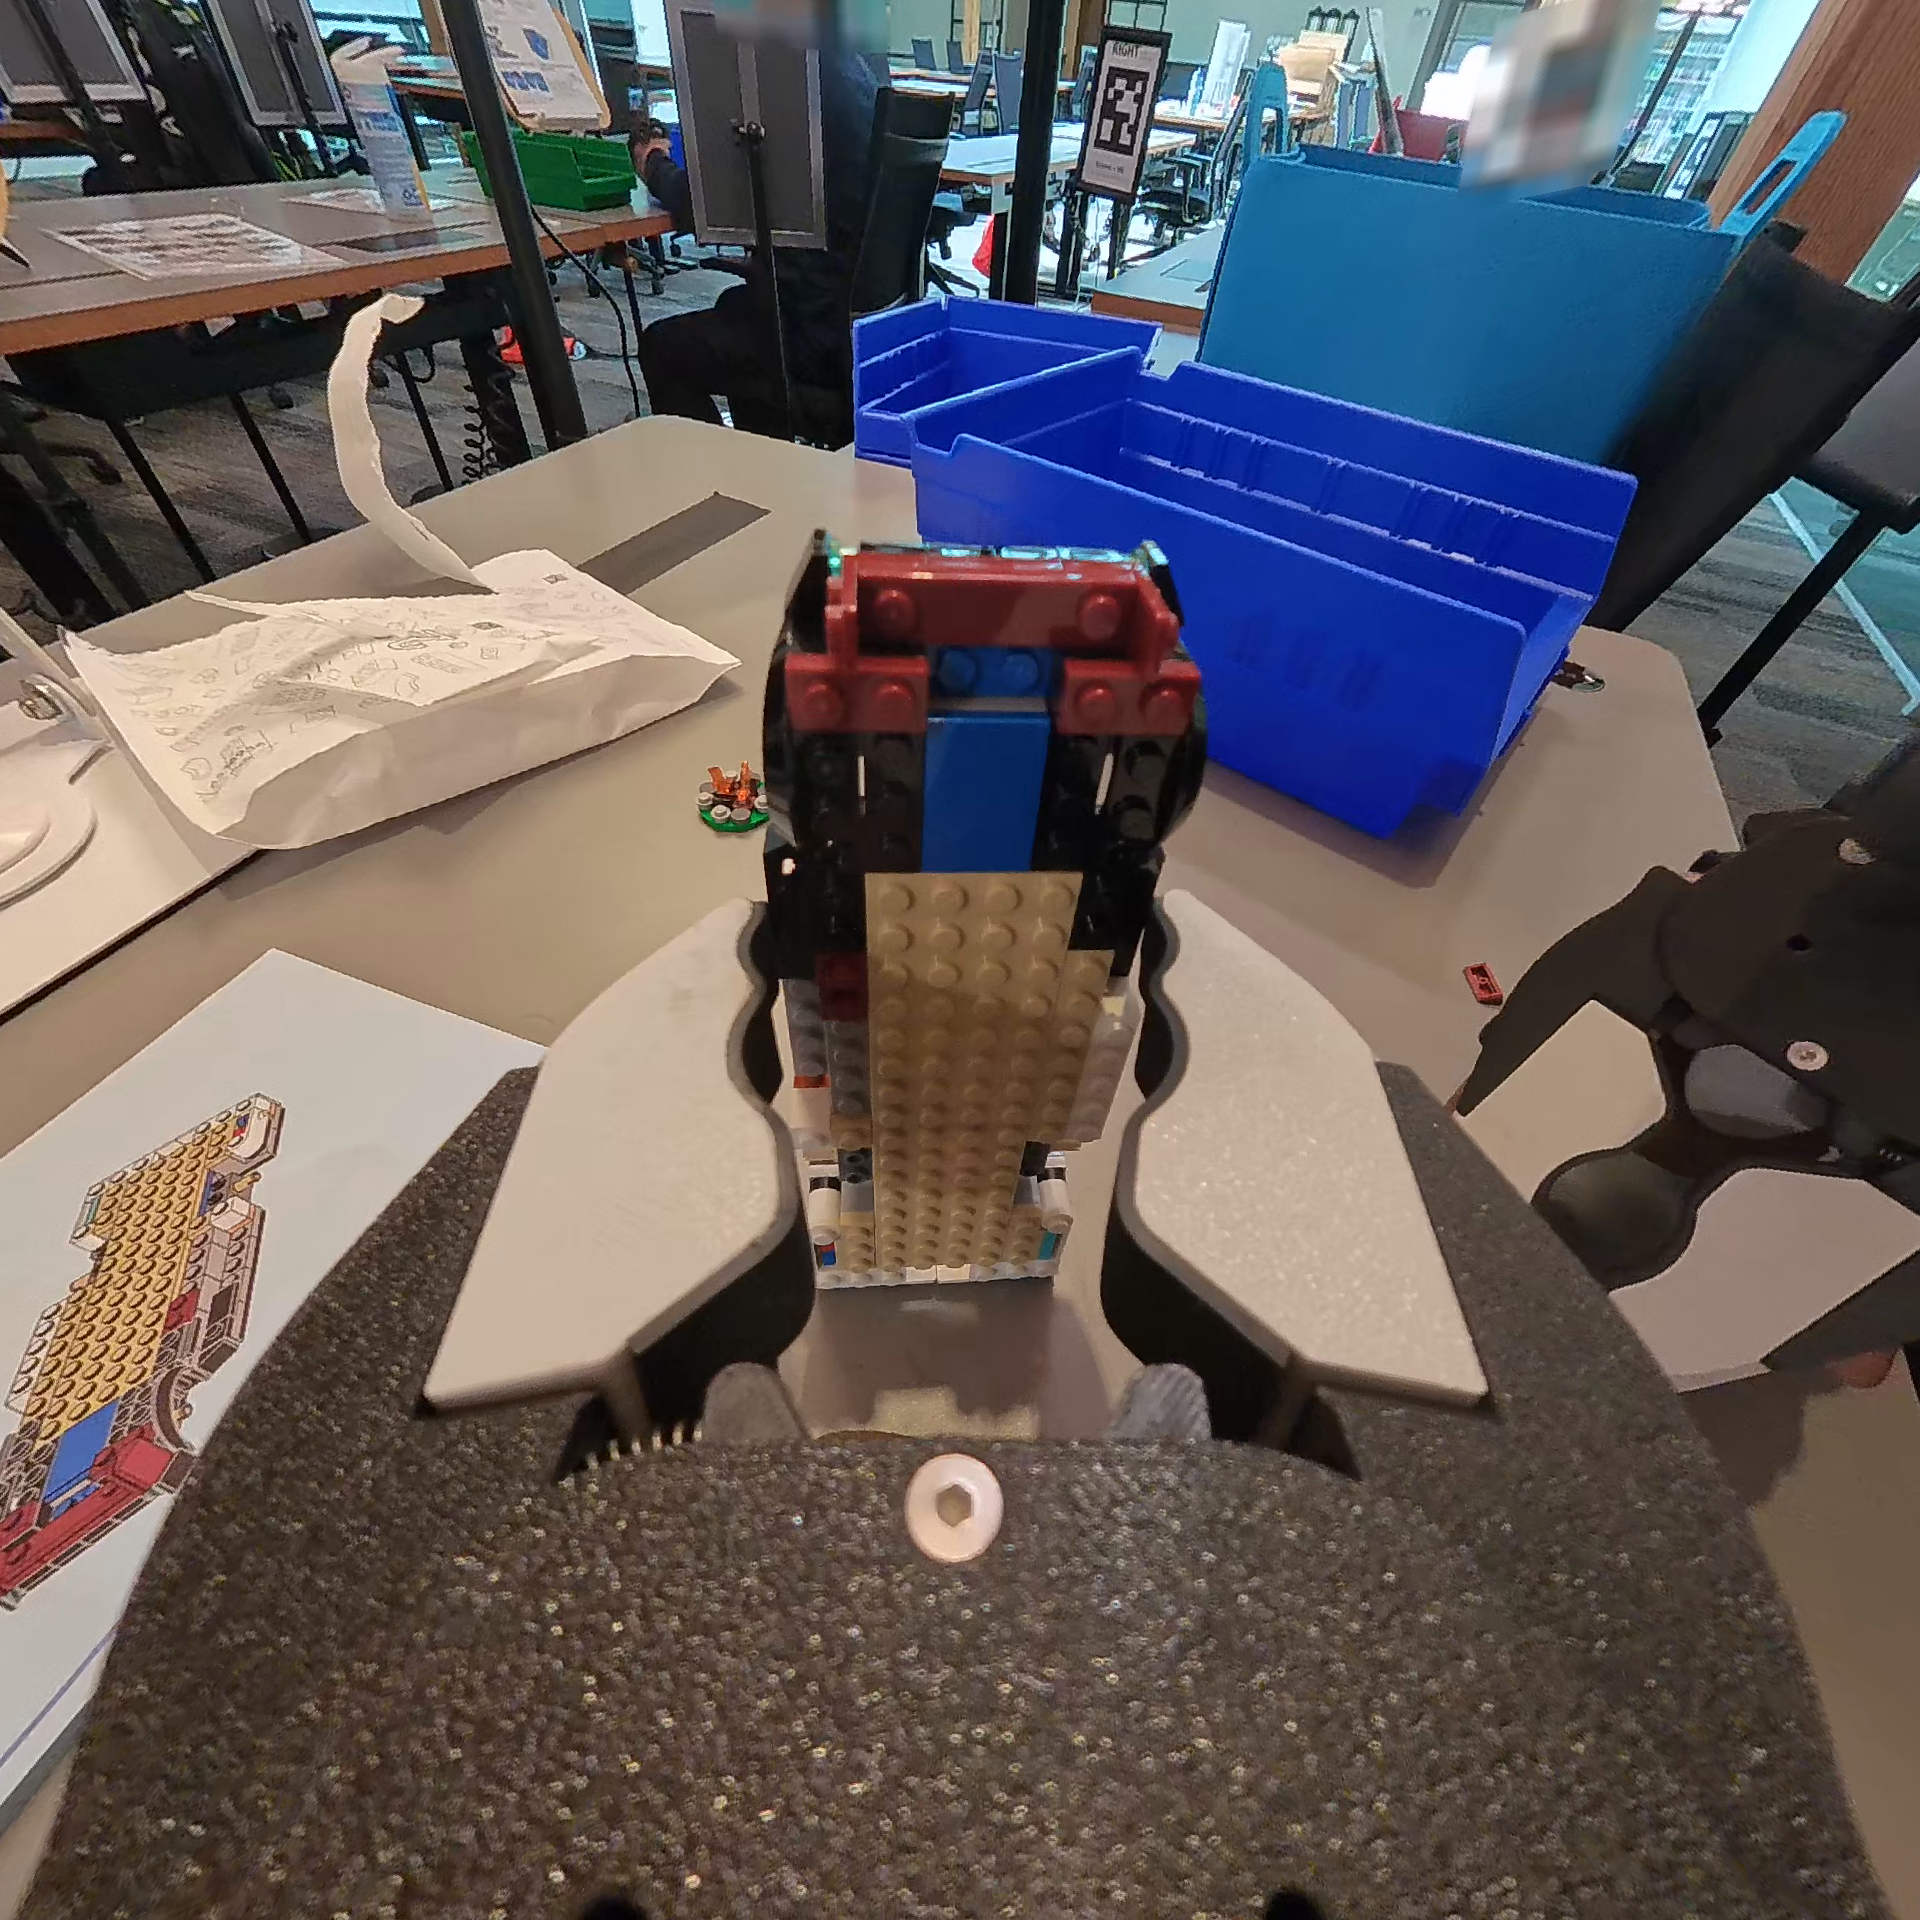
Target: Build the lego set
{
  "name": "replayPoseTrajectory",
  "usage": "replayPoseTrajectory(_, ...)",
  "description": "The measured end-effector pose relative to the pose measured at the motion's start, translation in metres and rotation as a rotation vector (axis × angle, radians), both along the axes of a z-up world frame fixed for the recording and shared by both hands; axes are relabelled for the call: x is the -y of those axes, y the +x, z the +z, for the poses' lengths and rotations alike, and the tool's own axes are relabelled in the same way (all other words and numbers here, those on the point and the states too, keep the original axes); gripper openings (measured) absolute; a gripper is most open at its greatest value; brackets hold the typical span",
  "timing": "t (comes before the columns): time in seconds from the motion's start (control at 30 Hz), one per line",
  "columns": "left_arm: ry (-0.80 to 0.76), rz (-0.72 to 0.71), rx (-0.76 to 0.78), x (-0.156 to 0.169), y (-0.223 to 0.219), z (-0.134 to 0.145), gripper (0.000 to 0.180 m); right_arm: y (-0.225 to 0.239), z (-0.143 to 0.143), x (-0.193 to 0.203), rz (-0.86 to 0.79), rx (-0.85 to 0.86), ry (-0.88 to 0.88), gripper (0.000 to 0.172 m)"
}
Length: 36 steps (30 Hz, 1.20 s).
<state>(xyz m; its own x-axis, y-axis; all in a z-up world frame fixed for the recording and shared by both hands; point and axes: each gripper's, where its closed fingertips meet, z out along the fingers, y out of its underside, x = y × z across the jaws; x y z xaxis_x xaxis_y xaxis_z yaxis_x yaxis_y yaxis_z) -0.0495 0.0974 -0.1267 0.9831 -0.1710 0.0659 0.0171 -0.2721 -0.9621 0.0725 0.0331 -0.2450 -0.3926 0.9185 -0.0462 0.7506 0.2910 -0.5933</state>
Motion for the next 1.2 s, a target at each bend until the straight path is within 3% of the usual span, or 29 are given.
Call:
replayPoseTrajectory(0.43, 0.000, 0.001, -0.004, 0.000, 0.000, 0.000, 0.067, -0.025, 0.012, -0.024, -0.004, -0.088, 0.031, 0.015)
replayPoseTrajectory(1.2, 0.004, 0.001, -0.008, 0.001, 0.000, 0.002, 0.067, -0.015, 0.001, -0.014, 0.117, -0.070, 0.038, 0.016)
